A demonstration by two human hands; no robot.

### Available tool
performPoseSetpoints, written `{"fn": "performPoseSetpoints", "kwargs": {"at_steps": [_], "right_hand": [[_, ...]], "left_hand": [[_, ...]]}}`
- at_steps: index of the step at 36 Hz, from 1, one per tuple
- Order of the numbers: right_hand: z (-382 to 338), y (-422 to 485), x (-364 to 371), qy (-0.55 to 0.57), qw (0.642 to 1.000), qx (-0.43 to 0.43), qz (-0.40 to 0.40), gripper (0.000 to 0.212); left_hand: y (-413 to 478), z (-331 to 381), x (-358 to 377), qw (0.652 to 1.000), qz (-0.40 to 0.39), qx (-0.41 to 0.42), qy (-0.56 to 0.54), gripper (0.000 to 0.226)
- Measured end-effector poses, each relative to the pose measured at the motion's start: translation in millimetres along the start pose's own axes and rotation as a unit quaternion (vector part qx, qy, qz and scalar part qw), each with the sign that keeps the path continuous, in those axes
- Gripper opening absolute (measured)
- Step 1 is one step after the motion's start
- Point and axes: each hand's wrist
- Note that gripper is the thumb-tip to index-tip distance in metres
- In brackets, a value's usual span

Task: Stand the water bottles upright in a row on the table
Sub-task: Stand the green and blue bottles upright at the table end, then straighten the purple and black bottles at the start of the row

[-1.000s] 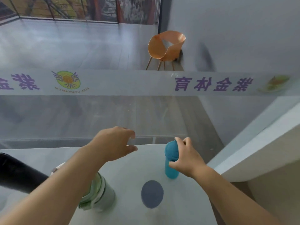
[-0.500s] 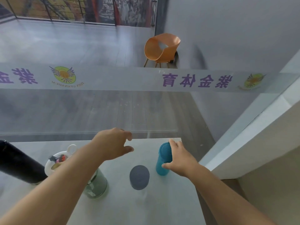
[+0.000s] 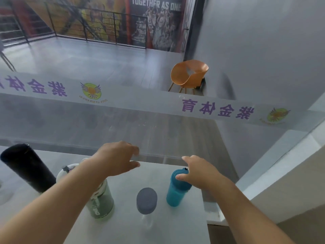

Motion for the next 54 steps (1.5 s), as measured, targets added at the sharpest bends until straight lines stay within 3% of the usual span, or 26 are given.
{"fn": "performPoseSetpoints", "kwargs": {"at_steps": [5, 20, 38, 42, 54], "right_hand": [[-23.5, -7.9, -36.8, -0.031, 0.999, -0.034, -0.018, 0.062], [-171.6, -38.3, -58.8, -0.122, 0.970, -0.208, 0.014, 0.066], [-439.2, -136.3, 18.9, -0.140, 0.933, -0.332, -0.003, 0.066], [-490.0, -152.7, 41.3, -0.154, 0.919, -0.363, -0.019, 0.057], [-616.2, -150.4, 88.2, -0.178, 0.894, -0.409, -0.046, 0.056]], "left_hand": [[-23.4, -8.6, -14.5, 0.999, 0.039, -0.033, -0.007, 0.039], [-143.9, -90.6, -14.4, 0.984, 0.072, -0.161, -0.012, 0.042], [-390.1, -247.9, 22.7, 0.954, 0.061, -0.294, -0.010, 0.038], [-438.7, -277.8, 37.8, 0.943, 0.046, -0.329, -0.032, 0.040], [-521.8, -367.5, 59.8, 0.905, 0.028, -0.416, -0.081, 0.041]]}}
Point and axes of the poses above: each hand's wrist, its own y-axis towards the middle knuckle, its own x-axis out of the palm, z = x × y, and after that the axes turned 8 degrees about x, right-handed
